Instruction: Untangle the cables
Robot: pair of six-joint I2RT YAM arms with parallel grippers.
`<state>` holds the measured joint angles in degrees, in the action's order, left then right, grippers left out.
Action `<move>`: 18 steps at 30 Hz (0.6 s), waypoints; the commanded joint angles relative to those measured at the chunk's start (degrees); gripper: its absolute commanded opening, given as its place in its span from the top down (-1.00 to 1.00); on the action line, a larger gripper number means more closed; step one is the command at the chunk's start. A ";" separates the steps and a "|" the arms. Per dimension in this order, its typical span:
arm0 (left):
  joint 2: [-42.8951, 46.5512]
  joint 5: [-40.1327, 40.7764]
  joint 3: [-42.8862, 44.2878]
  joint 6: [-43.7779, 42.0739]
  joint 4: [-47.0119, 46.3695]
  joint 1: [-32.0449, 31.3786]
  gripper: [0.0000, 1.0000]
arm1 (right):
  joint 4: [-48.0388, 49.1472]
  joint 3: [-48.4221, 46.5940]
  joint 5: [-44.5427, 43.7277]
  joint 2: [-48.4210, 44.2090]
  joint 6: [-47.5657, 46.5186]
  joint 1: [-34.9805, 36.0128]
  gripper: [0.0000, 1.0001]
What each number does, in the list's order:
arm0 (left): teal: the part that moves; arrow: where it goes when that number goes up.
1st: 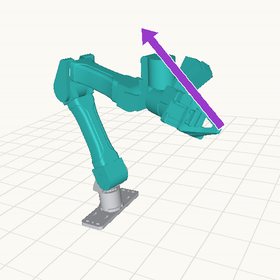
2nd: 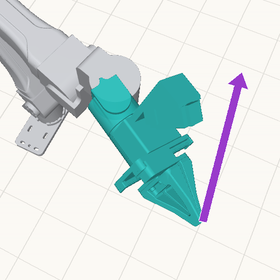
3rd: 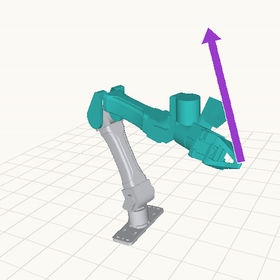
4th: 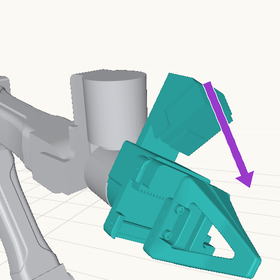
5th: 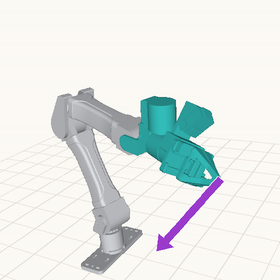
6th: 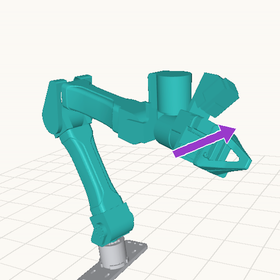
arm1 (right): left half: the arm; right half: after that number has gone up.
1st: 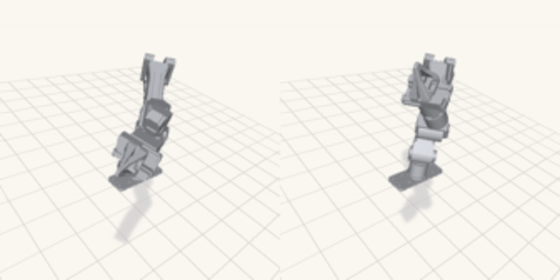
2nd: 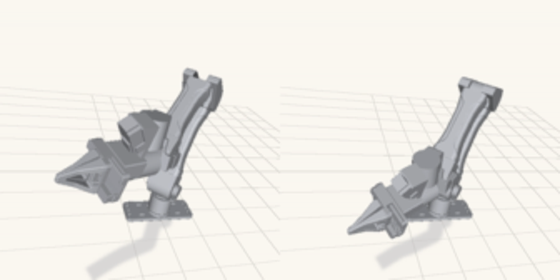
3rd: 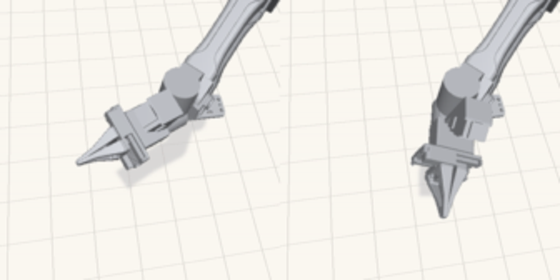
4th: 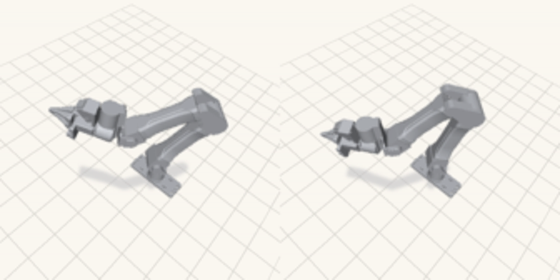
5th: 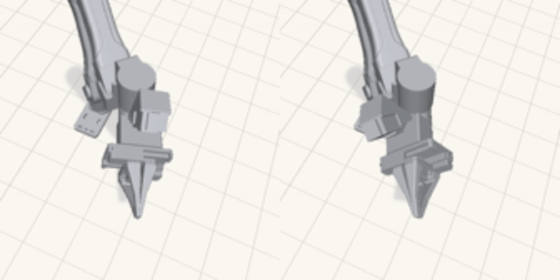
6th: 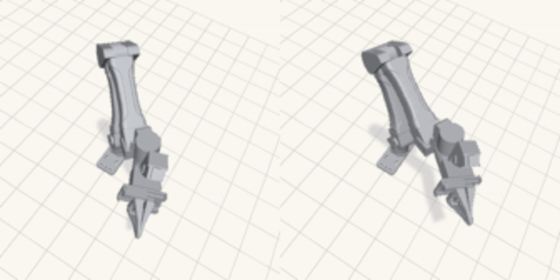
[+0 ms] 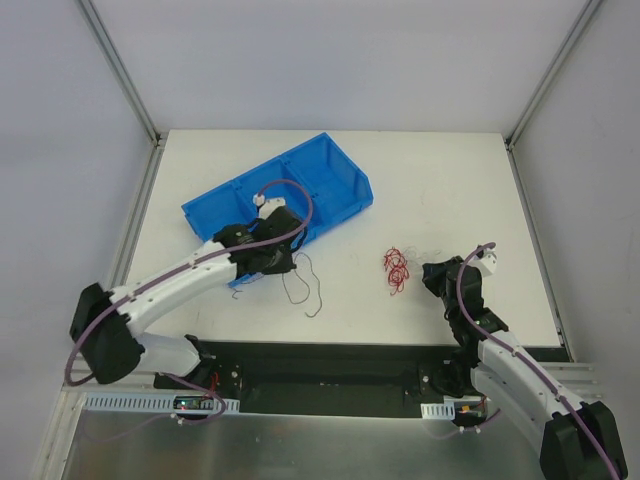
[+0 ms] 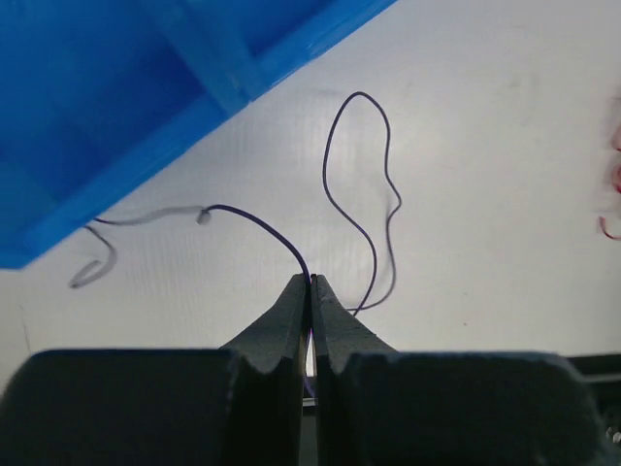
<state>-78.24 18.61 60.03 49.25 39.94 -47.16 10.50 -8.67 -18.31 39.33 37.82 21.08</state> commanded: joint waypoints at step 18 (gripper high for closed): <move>20.14 -15.89 17.04 -34.40 -11.64 23.60 1.00 | 2.86 0.14 0.99 -0.22 -0.82 -0.60 0.99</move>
<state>-61.25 4.38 71.00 18.65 29.45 -25.67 10.74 -8.56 -17.50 39.29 37.82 20.82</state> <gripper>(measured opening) 0.006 0.012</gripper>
